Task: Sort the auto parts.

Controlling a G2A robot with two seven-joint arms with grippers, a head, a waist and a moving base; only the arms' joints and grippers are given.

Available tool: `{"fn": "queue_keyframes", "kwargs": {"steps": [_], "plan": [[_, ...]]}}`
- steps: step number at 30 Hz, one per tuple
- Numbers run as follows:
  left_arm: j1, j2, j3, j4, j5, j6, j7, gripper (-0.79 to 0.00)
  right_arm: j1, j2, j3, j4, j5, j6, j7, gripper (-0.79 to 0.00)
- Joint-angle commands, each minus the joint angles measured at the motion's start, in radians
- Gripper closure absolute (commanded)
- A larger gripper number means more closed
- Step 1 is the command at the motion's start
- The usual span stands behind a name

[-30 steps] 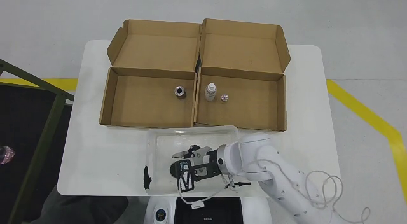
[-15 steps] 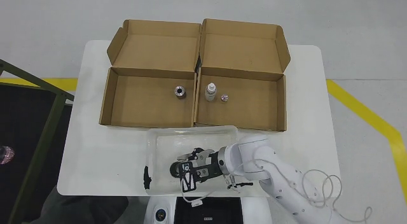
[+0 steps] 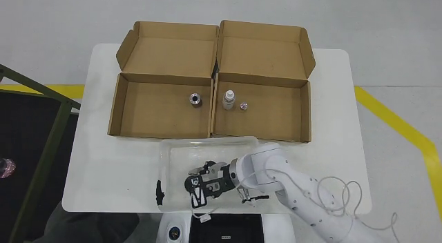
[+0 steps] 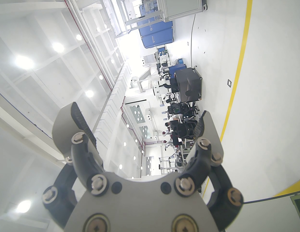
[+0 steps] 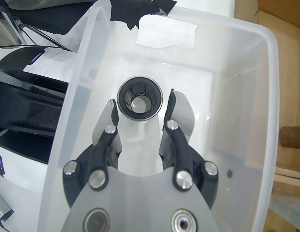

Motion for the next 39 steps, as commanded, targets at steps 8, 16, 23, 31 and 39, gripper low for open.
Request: {"fn": "queue_keyframes", "kwargs": {"steps": [8, 16, 23, 31, 39], "plan": [[0.000, 0.000, 0.000, 0.000, 0.000, 0.000, 0.000, -0.785, 0.049, -0.014, -0.057, 0.059, -0.002, 0.028, -0.014, -0.385], [0.000, 0.000, 0.000, 0.000, 0.000, 0.000, 0.000, -0.785, 0.085, -0.025, -0.091, 0.101, 0.003, 0.047, -0.030, -0.391], [0.000, 0.000, 0.000, 0.000, 0.000, 0.000, 0.000, -0.785, 0.111, -0.036, -0.121, 0.134, 0.013, 0.057, -0.052, -0.431], [0.000, 0.000, 0.000, 0.000, 0.000, 0.000, 0.000, -0.785, 0.126, -0.040, -0.122, 0.152, 0.033, 0.068, -0.088, -0.031], [0.000, 0.000, 0.000, 0.000, 0.000, 0.000, 0.000, -0.785, 0.134, -0.035, -0.098, 0.132, 0.060, 0.068, -0.116, 0.000]]}}
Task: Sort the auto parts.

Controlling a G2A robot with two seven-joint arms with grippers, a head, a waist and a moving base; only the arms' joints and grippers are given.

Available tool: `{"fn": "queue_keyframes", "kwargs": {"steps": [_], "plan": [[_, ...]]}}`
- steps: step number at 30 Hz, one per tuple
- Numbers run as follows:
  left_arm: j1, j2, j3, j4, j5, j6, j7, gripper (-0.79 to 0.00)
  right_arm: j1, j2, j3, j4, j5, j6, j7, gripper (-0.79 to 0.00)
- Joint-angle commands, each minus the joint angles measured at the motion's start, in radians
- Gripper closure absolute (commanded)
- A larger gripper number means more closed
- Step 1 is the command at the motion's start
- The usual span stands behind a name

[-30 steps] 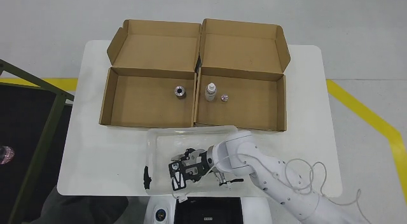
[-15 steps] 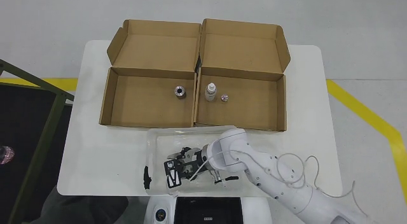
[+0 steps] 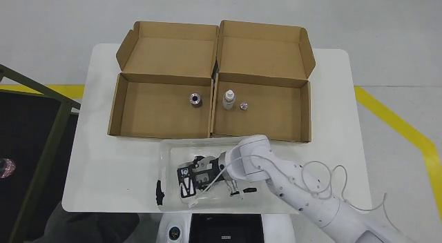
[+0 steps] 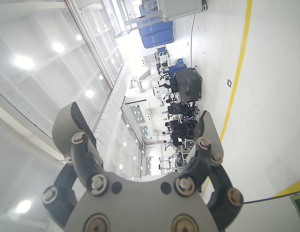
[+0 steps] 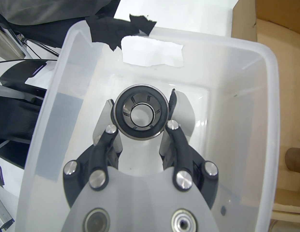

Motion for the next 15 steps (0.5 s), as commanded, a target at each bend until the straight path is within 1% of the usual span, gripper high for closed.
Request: {"fn": "queue_keyframes", "kwargs": {"steps": [1, 15], "plan": [[0.000, 0.000, 0.000, 0.000, 0.000, 0.000, 0.000, -0.785, 0.000, 0.003, 0.010, -0.010, 0.006, -0.001, -0.004, 0.000], [0.000, 0.000, 0.000, 0.000, 0.000, 0.000, 0.000, -0.785, -0.010, 0.029, 0.109, -0.101, 0.027, 0.014, -0.041, 0.000]]}}
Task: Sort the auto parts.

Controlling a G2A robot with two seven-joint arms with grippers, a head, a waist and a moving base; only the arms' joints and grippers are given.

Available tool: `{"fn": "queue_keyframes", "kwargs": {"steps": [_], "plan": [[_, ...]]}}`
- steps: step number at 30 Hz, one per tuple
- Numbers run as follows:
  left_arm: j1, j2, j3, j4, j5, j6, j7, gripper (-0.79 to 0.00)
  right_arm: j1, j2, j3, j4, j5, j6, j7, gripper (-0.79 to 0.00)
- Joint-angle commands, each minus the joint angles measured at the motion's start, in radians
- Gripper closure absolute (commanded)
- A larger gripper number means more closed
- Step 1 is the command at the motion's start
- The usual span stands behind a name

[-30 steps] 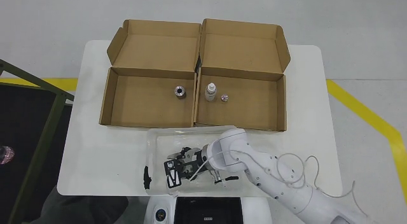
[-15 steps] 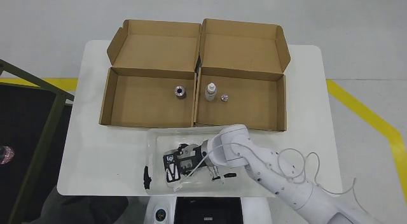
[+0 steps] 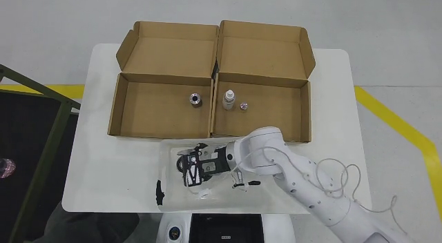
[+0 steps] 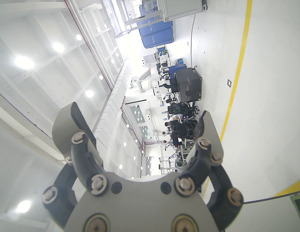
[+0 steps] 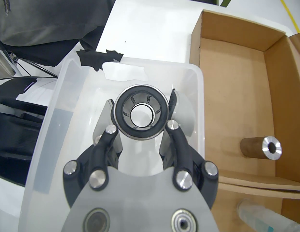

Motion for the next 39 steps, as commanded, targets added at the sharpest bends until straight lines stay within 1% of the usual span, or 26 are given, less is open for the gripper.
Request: {"fn": "queue_keyframes", "kwargs": {"steps": [1, 5, 14, 24, 32, 39], "plan": [[0.000, 0.000, 0.000, 0.000, 0.000, 0.000, 0.000, -0.785, -0.001, 0.004, 0.017, -0.016, 0.004, 0.002, -0.003, 0.000], [0.000, 0.000, 0.000, 0.000, 0.000, 0.000, 0.000, -0.785, -0.002, 0.011, 0.048, -0.047, 0.012, 0.010, -0.014, 0.000], [0.000, 0.000, 0.000, 0.000, 0.000, 0.000, 0.000, -0.785, 0.015, 0.012, 0.071, -0.086, 0.013, 0.046, -0.045, 0.000], [0.000, 0.000, 0.000, 0.000, 0.000, 0.000, 0.000, -0.785, 0.055, 0.013, 0.114, -0.077, 0.012, 0.081, -0.078, 0.000], [0.000, 0.000, 0.000, 0.000, 0.000, 0.000, 0.000, -0.785, 0.070, 0.019, 0.156, -0.063, 0.012, 0.086, -0.098, 0.000], [0.000, 0.000, 0.000, 0.000, 0.000, 0.000, 0.000, -0.785, 0.100, 0.011, 0.145, -0.014, 0.018, 0.105, -0.142, 0.000]]}}
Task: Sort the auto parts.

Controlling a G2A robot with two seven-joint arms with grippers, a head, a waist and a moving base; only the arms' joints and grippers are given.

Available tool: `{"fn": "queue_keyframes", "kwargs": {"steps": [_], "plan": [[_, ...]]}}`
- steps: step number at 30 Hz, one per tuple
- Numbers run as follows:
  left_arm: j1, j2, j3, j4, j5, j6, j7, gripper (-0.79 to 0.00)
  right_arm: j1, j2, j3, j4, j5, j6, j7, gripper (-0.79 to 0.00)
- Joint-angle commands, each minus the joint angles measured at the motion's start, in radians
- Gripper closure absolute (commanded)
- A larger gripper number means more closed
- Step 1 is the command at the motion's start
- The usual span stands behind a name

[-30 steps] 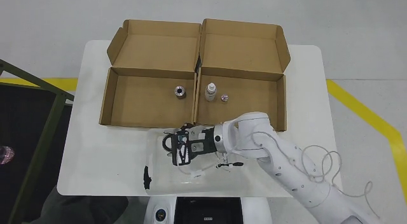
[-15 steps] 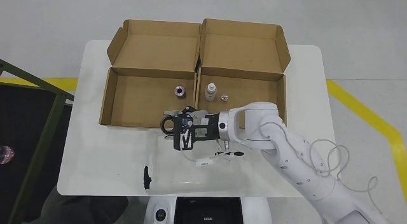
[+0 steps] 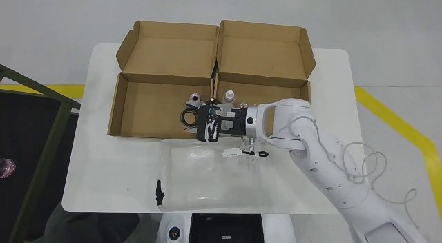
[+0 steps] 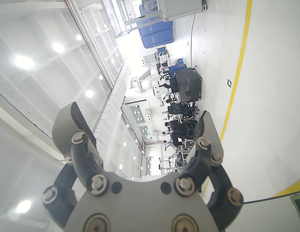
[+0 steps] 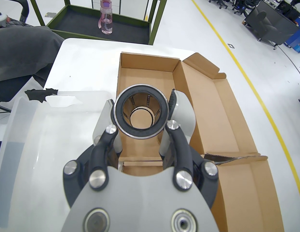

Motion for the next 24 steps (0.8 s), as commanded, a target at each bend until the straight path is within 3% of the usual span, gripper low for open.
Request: {"fn": "queue_keyframes", "kwargs": {"steps": [1, 24], "plan": [[0.000, 0.000, 0.000, 0.000, 0.000, 0.000, 0.000, -0.785, 0.011, -0.003, -0.007, 0.019, 0.000, 0.008, -0.011, 0.000], [0.000, 0.000, 0.000, 0.000, 0.000, 0.000, 0.000, -0.785, 0.177, -0.078, -0.177, 0.325, 0.043, 0.026, -0.060, 0.000]]}}
